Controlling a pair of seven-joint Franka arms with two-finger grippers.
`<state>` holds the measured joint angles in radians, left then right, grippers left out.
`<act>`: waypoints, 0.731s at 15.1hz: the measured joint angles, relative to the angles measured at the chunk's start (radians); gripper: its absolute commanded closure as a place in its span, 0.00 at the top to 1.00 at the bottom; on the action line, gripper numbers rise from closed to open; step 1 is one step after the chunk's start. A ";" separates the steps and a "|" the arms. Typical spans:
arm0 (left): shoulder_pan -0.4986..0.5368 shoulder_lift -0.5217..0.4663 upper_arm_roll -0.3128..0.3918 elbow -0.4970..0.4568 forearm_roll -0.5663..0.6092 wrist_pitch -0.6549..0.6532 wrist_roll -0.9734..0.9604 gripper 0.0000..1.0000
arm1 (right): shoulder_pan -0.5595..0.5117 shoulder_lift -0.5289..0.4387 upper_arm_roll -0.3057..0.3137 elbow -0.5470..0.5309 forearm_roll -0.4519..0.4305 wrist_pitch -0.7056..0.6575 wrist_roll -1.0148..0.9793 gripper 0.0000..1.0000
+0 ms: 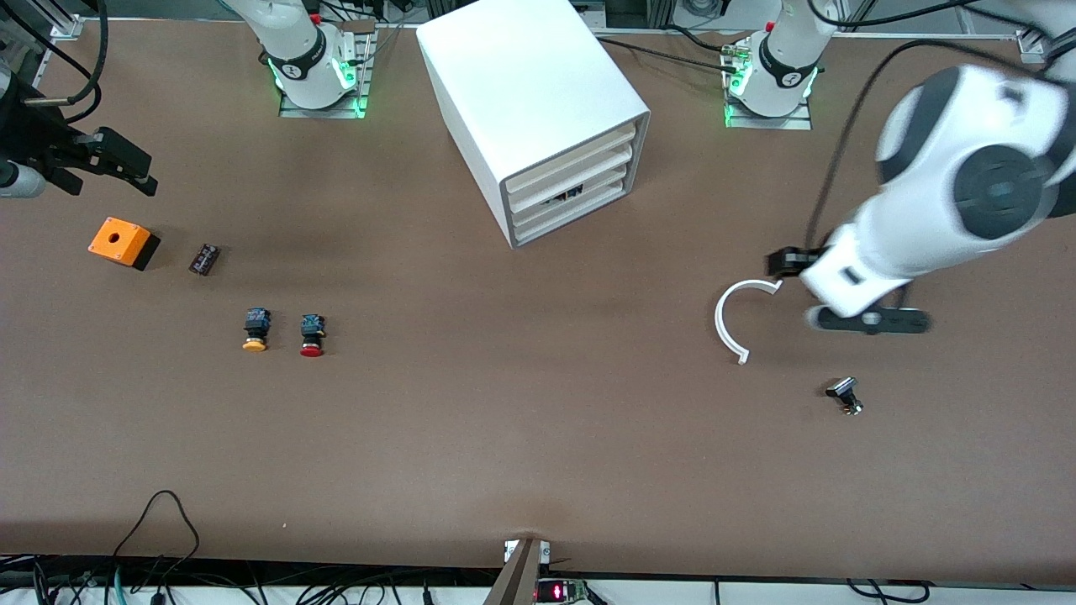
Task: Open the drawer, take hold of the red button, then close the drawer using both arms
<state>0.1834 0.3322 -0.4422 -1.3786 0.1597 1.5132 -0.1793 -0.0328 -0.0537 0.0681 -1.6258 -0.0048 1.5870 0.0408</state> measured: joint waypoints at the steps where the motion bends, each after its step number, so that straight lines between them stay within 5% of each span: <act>1: -0.017 -0.034 0.068 -0.005 -0.050 -0.002 0.062 1.00 | 0.000 -0.001 0.002 -0.001 -0.001 0.002 0.001 0.99; 5: -0.123 -0.199 0.334 -0.125 -0.203 0.123 0.160 1.00 | 0.000 -0.011 0.003 -0.007 -0.002 0.007 0.002 0.99; 11: -0.182 -0.413 0.368 -0.404 -0.105 0.219 0.166 1.00 | 0.000 -0.014 0.009 -0.007 -0.002 0.007 0.002 0.99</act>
<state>0.0013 -0.0805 -0.0745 -1.7828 0.0546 1.7325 -0.0137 -0.0327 -0.0678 0.0772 -1.6331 -0.0068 1.5941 0.0432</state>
